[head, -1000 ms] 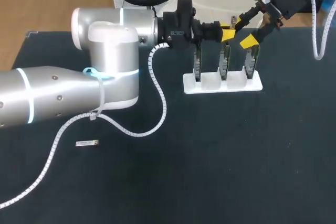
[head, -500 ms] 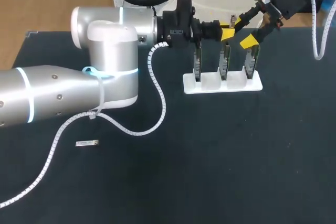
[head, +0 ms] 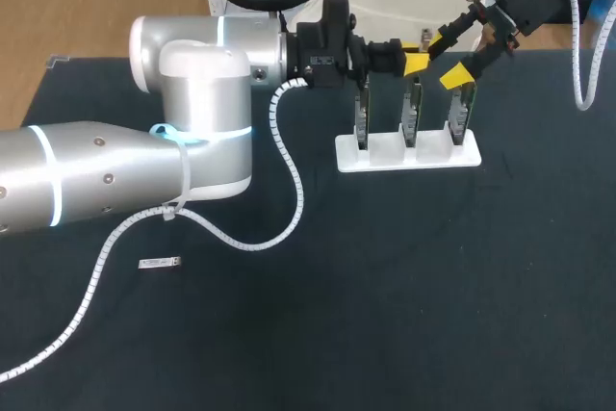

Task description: Pick up the optical module with the left hand, and insert it into the network port with the right hand.

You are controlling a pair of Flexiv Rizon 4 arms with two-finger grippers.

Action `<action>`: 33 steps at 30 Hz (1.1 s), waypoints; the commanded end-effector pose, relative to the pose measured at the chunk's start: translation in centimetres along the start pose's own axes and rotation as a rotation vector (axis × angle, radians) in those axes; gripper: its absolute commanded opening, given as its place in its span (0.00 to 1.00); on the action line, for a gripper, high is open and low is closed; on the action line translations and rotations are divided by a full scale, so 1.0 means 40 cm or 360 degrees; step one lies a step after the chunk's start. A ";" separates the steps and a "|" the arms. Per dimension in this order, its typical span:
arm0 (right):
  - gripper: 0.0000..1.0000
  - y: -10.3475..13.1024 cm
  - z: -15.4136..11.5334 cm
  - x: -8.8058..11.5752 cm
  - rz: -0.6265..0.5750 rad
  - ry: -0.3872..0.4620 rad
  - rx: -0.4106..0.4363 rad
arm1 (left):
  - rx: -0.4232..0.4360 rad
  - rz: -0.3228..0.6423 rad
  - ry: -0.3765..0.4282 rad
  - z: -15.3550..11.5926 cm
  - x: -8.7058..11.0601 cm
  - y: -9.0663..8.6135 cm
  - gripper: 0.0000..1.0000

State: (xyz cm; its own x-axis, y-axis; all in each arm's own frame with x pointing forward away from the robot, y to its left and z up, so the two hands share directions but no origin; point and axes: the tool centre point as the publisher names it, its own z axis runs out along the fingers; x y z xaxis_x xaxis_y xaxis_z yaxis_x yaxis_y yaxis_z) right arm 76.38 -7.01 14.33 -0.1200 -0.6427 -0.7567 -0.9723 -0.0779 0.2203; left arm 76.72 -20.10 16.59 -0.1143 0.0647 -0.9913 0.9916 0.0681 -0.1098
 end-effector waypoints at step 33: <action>1.00 0.000 -0.013 0.001 -0.0016 0.0046 0.0037 | 0.0001 0.0002 0.0003 -0.003 -0.002 0.007 0.00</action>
State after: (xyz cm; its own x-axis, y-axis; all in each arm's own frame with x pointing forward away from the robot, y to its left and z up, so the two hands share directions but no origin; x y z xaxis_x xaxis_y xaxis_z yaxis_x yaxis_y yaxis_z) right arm 76.69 -7.43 14.18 -0.1105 -0.6596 -0.7435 -0.9750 -0.0732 0.2099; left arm 76.86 -19.99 16.64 -0.1126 0.0640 -0.9916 0.9917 0.0702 -0.1081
